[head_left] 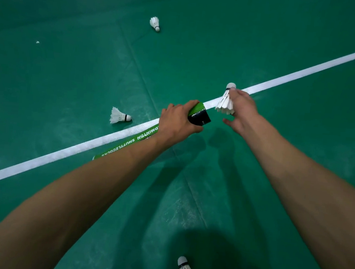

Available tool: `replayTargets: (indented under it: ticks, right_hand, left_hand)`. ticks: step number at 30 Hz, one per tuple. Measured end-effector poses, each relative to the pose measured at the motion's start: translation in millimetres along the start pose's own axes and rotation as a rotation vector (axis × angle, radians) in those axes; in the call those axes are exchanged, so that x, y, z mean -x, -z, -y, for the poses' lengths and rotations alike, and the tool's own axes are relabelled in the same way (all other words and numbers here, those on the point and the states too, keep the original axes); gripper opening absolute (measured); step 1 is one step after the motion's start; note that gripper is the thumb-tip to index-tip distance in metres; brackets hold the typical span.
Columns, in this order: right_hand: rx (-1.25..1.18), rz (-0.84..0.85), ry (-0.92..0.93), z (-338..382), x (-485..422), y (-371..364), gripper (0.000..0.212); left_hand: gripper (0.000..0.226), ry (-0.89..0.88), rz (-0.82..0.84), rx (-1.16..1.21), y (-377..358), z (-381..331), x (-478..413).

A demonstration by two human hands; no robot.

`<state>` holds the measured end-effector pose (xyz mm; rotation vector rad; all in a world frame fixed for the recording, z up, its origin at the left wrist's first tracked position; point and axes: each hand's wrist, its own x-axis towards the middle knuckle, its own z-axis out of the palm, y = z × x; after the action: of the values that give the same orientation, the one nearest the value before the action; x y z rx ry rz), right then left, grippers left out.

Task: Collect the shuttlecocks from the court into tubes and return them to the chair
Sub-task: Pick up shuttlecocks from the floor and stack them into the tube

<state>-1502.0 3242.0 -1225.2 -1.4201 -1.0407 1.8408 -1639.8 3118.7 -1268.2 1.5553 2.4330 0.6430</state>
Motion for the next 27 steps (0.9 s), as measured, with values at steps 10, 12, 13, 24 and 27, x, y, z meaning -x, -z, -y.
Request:
replayTargets:
  ticks: [10,12,13,24,27]
  right_hand:
    - [-0.040,-0.054,0.144,1,4,-20,0.028]
    - [-0.040,-0.061,0.155,4,3,-20,0.021]
    - [-0.041,-0.062,0.158,6,2,-20,0.017]
    - [-0.066,-0.033,0.299,6,-4,-21,0.018]
    - [-0.064,-0.043,0.324,4,-2,-20,0.020]
  left_hand:
    - [0.079,-0.023,-0.016,0.175,1,-20,-6]
    - [0.081,-0.032,-0.014,0.191,3,-19,-6]
    - [0.081,-0.031,-0.018,0.196,5,-18,-6]
    - [0.087,0.009,-0.050,0.346,20,-13,-16]
    - [0.088,0.012,-0.008,0.414,20,-6,-18]
